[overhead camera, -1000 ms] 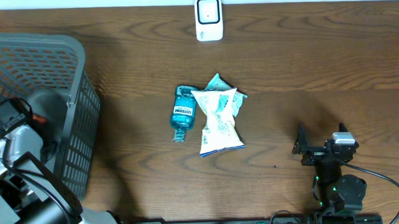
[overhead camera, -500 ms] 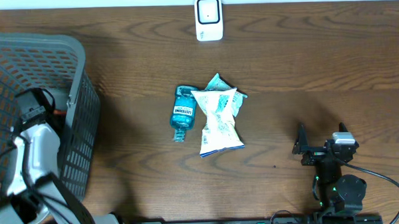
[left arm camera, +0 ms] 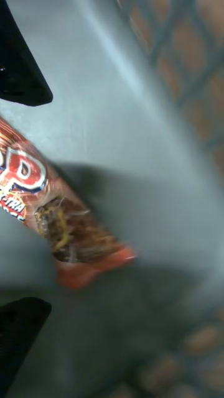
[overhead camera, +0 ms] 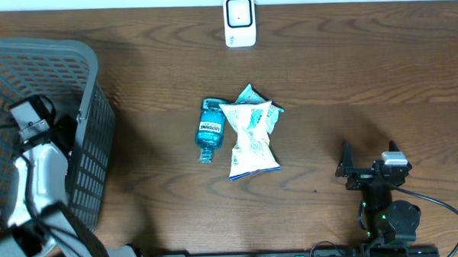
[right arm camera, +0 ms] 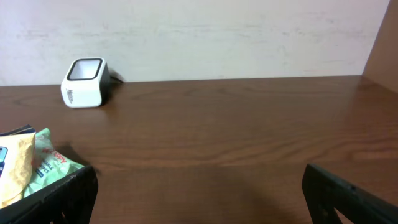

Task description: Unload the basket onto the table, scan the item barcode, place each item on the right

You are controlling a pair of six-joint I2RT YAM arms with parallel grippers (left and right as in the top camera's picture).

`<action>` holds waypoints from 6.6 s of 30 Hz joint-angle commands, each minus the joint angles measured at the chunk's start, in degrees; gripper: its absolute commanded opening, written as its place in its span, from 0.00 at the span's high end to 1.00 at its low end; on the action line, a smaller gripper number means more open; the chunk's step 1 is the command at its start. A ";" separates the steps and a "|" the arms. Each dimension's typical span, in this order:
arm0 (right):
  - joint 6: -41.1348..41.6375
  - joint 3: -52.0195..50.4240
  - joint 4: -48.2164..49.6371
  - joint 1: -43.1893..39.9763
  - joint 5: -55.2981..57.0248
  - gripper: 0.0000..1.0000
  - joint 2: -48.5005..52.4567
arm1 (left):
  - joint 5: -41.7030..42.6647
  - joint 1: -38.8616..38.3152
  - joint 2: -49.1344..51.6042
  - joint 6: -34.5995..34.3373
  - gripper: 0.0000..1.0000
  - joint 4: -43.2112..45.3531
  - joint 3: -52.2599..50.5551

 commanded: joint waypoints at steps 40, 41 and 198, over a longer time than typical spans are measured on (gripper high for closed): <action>0.55 -0.09 -0.17 0.24 -0.13 0.01 -0.22 | -6.47 4.59 7.67 4.76 0.93 -16.48 15.87; 0.55 -0.09 -0.17 0.24 -0.13 0.01 -0.22 | -5.55 4.79 6.12 4.79 0.93 -16.52 16.72; 0.55 -0.07 -0.13 0.09 3.52 0.01 -0.11 | 11.21 -18.10 -69.35 28.13 0.00 -5.99 30.93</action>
